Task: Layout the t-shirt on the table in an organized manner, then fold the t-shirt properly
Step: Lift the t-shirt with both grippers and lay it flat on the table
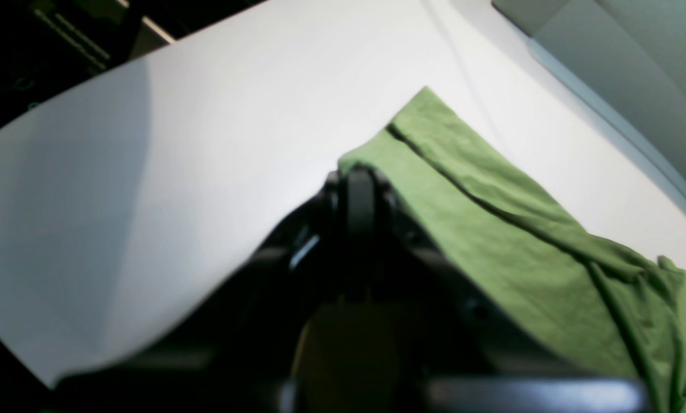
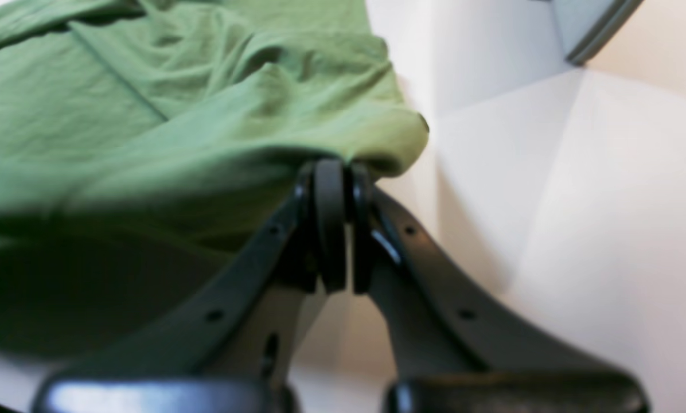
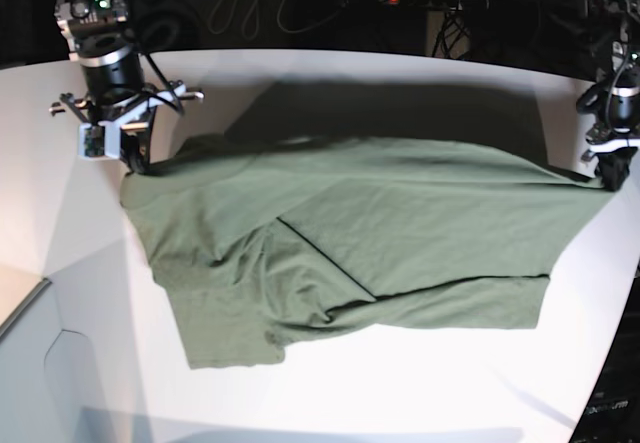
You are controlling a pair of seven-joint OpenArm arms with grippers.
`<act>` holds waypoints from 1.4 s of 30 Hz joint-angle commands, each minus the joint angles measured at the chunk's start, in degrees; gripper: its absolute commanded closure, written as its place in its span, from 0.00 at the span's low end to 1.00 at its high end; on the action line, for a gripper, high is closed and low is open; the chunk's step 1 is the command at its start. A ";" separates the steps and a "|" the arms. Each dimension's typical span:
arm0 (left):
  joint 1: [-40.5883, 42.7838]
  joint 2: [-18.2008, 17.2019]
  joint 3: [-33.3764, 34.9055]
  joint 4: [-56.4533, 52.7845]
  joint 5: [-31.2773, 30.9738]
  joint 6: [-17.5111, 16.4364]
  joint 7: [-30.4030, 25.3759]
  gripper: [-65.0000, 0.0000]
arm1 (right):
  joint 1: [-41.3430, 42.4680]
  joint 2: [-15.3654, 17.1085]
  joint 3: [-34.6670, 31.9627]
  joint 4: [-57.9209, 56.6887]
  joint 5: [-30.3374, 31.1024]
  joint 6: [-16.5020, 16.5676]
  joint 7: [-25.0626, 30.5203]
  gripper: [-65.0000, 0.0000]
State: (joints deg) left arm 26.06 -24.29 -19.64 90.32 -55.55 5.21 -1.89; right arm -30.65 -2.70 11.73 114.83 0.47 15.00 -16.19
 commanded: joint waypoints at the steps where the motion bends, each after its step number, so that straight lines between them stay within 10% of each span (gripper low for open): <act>1: 0.00 -0.01 -0.27 0.71 0.03 -0.16 -1.41 1.00 | -0.77 0.28 -1.13 1.00 0.45 0.78 1.64 1.00; 17: -11.16 0.25 1.75 -7.82 0.12 -0.16 1.41 1.00 | 8.98 0.72 -3.07 -2.78 2.12 7.37 0.93 1.00; 26: -39.12 1.13 2.80 -17.14 4.34 0.11 17.85 1.00 | 35.45 4.59 -3.07 -13.86 2.39 7.46 -6.63 1.00; 42: -94.24 5.79 25.22 -37.36 12.43 -0.07 18.64 1.00 | 87.49 12.33 -3.07 -36.10 2.48 7.46 -5.75 1.00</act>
State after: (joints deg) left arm -65.65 -18.06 5.74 52.18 -43.35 5.26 18.35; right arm 54.41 9.19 8.62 77.78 2.26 22.65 -24.21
